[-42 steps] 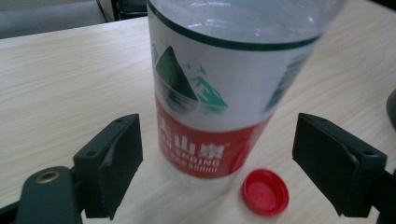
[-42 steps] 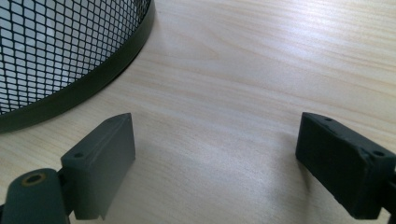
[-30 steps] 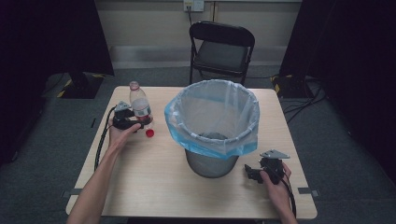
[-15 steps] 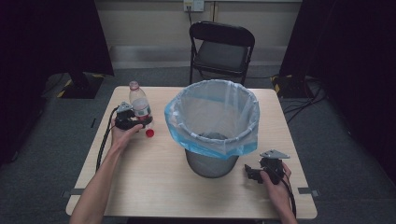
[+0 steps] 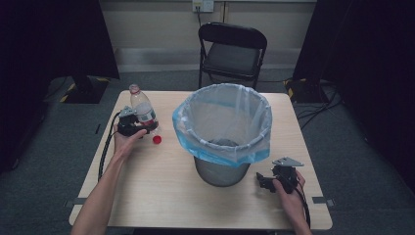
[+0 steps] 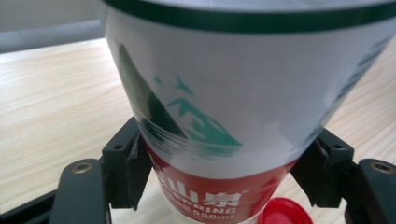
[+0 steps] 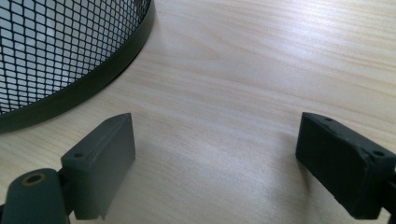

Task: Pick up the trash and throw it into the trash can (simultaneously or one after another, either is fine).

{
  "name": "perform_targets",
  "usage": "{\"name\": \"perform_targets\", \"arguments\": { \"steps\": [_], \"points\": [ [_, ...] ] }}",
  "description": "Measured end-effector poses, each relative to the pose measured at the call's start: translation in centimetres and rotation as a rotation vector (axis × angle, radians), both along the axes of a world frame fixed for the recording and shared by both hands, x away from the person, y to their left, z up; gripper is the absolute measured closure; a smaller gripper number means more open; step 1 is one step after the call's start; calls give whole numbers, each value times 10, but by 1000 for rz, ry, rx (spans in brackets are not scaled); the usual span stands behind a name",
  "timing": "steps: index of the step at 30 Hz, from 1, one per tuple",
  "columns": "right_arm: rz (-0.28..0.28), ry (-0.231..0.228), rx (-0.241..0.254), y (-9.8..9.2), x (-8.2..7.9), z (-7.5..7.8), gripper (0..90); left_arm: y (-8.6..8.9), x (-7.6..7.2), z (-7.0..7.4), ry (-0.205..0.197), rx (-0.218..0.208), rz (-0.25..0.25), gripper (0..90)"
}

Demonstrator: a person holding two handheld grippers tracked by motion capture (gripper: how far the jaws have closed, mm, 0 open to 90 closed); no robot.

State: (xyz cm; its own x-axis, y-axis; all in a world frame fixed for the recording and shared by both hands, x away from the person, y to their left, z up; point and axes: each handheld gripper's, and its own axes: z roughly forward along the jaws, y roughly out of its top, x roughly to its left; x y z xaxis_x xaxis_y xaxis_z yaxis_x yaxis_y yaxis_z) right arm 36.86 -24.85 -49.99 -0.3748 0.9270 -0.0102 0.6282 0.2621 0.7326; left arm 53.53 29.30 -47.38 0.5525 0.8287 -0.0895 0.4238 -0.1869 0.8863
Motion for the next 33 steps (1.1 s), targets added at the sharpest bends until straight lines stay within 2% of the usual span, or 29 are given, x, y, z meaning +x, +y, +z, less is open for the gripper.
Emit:
{"name": "perform_targets", "arguments": {
  "steps": [3, 5, 8, 13, 20, 29, 31, 33],
  "points": [
    [0, 0, 0, 0, 0, 0, 112, 2, -1, 3, -6, -9, 2, 290],
    [0, 0, 0, 0, 0, 0, 112, 2, -4, 5, 4, -24, -3, 290],
    [0, 0, 0, 0, 0, 0, 112, 2, -6, 9, 0, -19, -7, 290],
    [0, 0, 0, 0, 0, 0, 112, 2, -14, 23, -35, -45, -20, 290],
    [0, 1, 0, 0, 0, 0, 112, 0, -22, 35, -57, -76, -43, 290],
    [0, 0, 0, 0, 0, 0, 112, 2, -38, 57, -90, -150, -80, 288],
    [0, 0, 0, 0, 0, 0, 112, 2, -41, 61, -102, -137, -78, 288],
    [0, 0, 0, 0, 0, 0, 112, 2, -43, 63, -97, -141, -83, 288]
  ]
}}
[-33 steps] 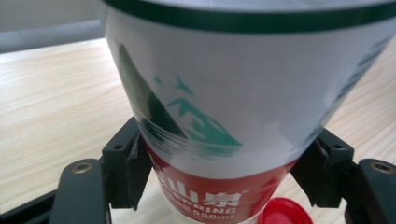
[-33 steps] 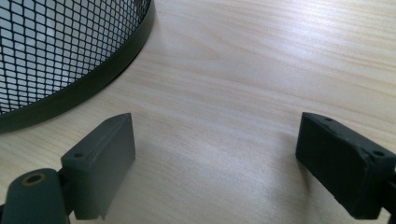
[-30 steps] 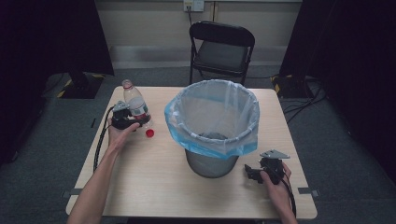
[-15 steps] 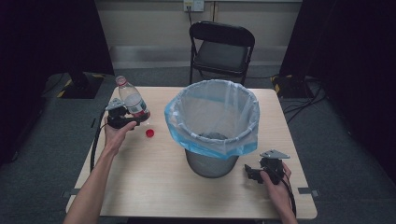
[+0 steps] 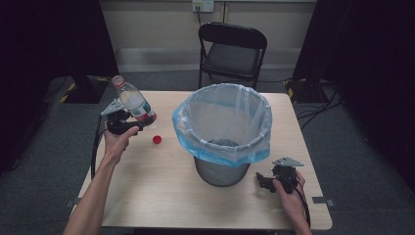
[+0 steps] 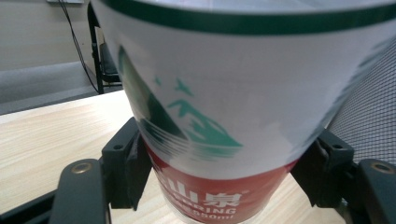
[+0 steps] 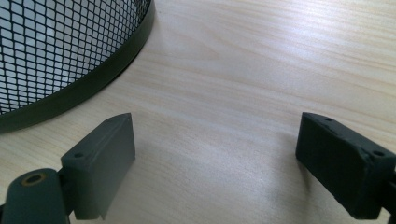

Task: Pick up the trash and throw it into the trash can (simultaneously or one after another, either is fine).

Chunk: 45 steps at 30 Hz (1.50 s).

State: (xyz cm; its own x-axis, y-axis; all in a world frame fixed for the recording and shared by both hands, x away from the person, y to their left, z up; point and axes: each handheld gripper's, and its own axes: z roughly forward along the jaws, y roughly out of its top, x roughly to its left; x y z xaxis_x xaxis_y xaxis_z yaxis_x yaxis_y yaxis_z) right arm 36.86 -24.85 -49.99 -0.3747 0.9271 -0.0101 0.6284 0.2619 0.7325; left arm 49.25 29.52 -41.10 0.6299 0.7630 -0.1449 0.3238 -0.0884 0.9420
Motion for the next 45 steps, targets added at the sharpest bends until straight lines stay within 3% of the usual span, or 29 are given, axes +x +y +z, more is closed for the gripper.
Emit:
{"name": "perform_targets", "arguments": {
  "steps": [6, 13, 18, 33, 34, 42, 45],
  "points": [
    [0, 0, 0, 0, 0, 0, 112, -2, -6, 5, 7, -30, -16, 288],
    [1, -1, -1, 0, 0, 0, 112, -11, -16, 18, -13, -48, -47, 289],
    [0, 0, 0, 0, 0, 0, 112, -17, -24, 38, -66, -50, -77, 289],
    [0, 0, 0, 0, 0, 0, 112, -20, -33, 76, -127, -77, -105, 291],
    [0, 0, 0, 0, 0, 0, 112, -19, -35, 82, -131, -96, -105, 291],
    [0, 0, 0, 0, 0, 0, 112, -21, -42, 109, -194, -112, -124, 291],
    [0, 0, 0, 0, 0, 0, 112, -22, -44, 118, -207, -138, -138, 292]
  ]
}}
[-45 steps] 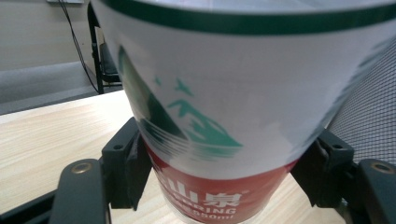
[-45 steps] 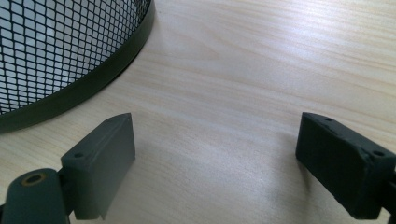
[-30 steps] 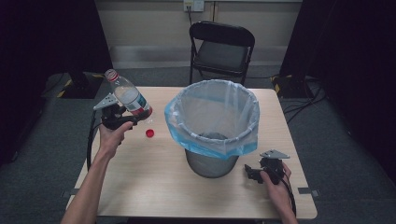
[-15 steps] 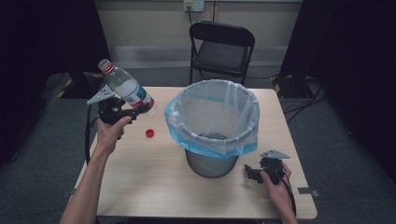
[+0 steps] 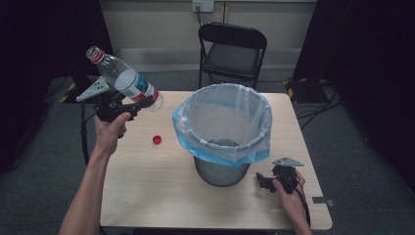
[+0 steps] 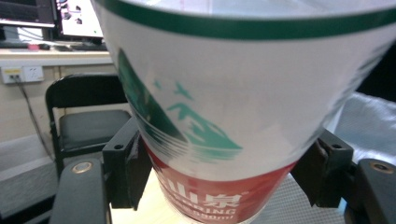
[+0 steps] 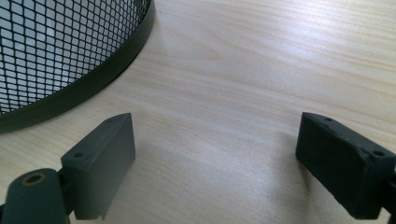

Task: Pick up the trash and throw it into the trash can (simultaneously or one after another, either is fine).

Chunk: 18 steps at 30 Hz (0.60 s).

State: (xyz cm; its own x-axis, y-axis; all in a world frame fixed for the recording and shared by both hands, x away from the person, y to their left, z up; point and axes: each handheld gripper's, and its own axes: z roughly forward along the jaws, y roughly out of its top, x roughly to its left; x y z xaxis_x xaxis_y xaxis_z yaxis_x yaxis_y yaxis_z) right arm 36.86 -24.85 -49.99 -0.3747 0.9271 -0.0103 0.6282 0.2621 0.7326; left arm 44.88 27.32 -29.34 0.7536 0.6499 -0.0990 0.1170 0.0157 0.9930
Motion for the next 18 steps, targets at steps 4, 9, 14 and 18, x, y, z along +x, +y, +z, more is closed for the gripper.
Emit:
{"name": "perform_targets", "arguments": {
  "steps": [4, 9, 14, 18],
  "points": [
    [0, 0, 0, 0, 0, 0, 112, -3, 0, 8, -14, -9, -13, 292],
    [0, 0, 0, 0, 0, 0, 112, -11, -4, 24, -37, -24, -37, 292],
    [0, 0, 0, 0, 0, 0, 112, -17, -10, 33, -54, -22, -52, 292],
    [0, 0, 0, 0, 0, 0, 112, -22, -15, 44, -70, -37, -66, 293]
  ]
}}
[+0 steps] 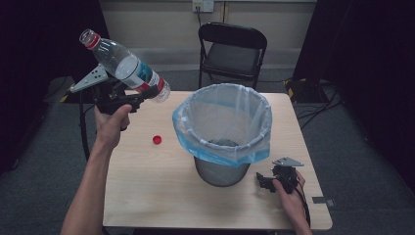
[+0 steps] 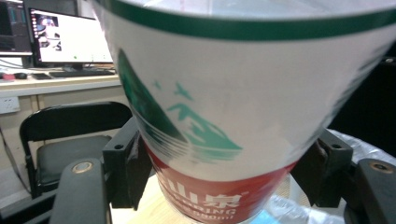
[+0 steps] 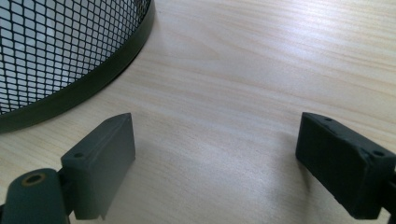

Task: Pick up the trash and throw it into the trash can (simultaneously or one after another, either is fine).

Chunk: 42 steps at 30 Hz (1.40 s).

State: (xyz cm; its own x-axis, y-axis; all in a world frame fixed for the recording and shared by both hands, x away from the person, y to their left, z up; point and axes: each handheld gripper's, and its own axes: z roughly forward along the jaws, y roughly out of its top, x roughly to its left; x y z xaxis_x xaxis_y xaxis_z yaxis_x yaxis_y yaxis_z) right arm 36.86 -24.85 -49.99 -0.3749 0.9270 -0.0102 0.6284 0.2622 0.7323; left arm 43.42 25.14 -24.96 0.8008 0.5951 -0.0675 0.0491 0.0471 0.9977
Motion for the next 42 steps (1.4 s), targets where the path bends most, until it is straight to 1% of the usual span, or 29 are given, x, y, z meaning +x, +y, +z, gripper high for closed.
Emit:
{"name": "perform_targets", "arguments": {
  "steps": [4, 5, 7, 8, 10, 11, 14, 15, 16, 18, 19, 20, 21, 23, 25, 27, 28, 29, 30, 32, 33, 34, 35, 36, 37, 38, 39, 40, 42],
  "points": [
    [0, 0, 0, 0, 0, 0, 112, -3, -2, 6, -2, -7, -10, 293],
    [0, 0, 0, 0, 0, 0, 112, -6, -3, 9, -4, -14, -28, 293],
    [0, 0, 0, 0, 0, 0, 112, -8, -3, 11, -8, -13, -36, 294],
    [0, -1, 0, 0, 0, 0, 112, -12, -5, 13, -1, -22, -53, 294],
    [0, 0, 0, 0, 0, 0, 112, -14, -5, 14, -5, -16, -59, 294],
    [0, 0, 0, 0, 0, 0, 112, -18, -6, 15, 4, -20, -78, 294],
    [0, 0, 0, 0, 0, 0, 112, -26, -7, 18, 6, -20, -108, 294],
    [0, 0, 0, 0, 0, 0, 112, -29, -8, 19, 9, -13, -116, 294],
    [0, 0, 0, 0, 0, 0, 112, -29, -8, 19, 9, -13, -116, 294],
    [0, 0, 0, 0, 0, 0, 112, -34, -9, 20, 18, -17, -132, 294],
    [0, 0, -1, 0, 0, 0, 112, -39, -10, 22, 19, -14, -150, 294],
    [0, 0, -1, 0, 0, 0, 112, -39, -10, 22, 19, -14, -150, 294],
    [0, -1, 0, 0, 0, 0, 112, -44, -10, 24, 26, -19, -168, 294],
    [0, 0, 0, 0, 0, 0, 112, -45, -9, 24, 22, -18, -176, 294],
    [0, -1, 0, 0, 0, 0, 112, -53, -9, 25, 24, -24, -204, 294],
    [0, -1, -1, 0, 0, 0, 112, -60, -8, 26, 28, -19, -230, 295],
    [0, -1, -1, 0, 0, 0, 112, -60, -8, 26, 28, -19, -230, 294],
    [0, -1, -1, 0, 0, 0, 112, -67, -7, 27, 34, -19, -252, 294],
    [0, -1, -1, 0, 0, 0, 112, -70, -6, 27, 38, -16, -260, 294],
    [0, 0, 0, 0, 0, 0, 112, -73, -6, 28, 40, -10, -264, 294],
    [0, 0, 0, 0, 0, 0, 112, -79, -6, 28, 44, -7, -279, 294],
    [0, 0, 0, 0, 0, 0, 112, -79, -6, 28, 44, -7, -279, 294],
    [0, -1, -1, 0, 0, 0, 112, -85, -6, 28, 41, 3, -289, 293],
    [0, -1, -1, 0, 0, 0, 112, -85, -6, 28, 41, 3, -289, 293],
    [0, -1, -1, 0, 0, 0, 112, -90, -7, 28, 54, 9, -308, 292],
    [0, -1, -1, 0, 0, 0, 112, -90, -7, 28, 54, 9, -308, 292],
    [0, -1, -1, 0, 0, 0, 112, -95, -7, 27, 54, 35, -317, 292],
    [0, -1, -1, 0, 0, 0, 112, -97, -7, 27, 57, 35, -315, 292],
    [0, -1, -1, 0, 0, 0, 112, -101, -6, 26, 64, 44, -329, 290]
  ]
}}
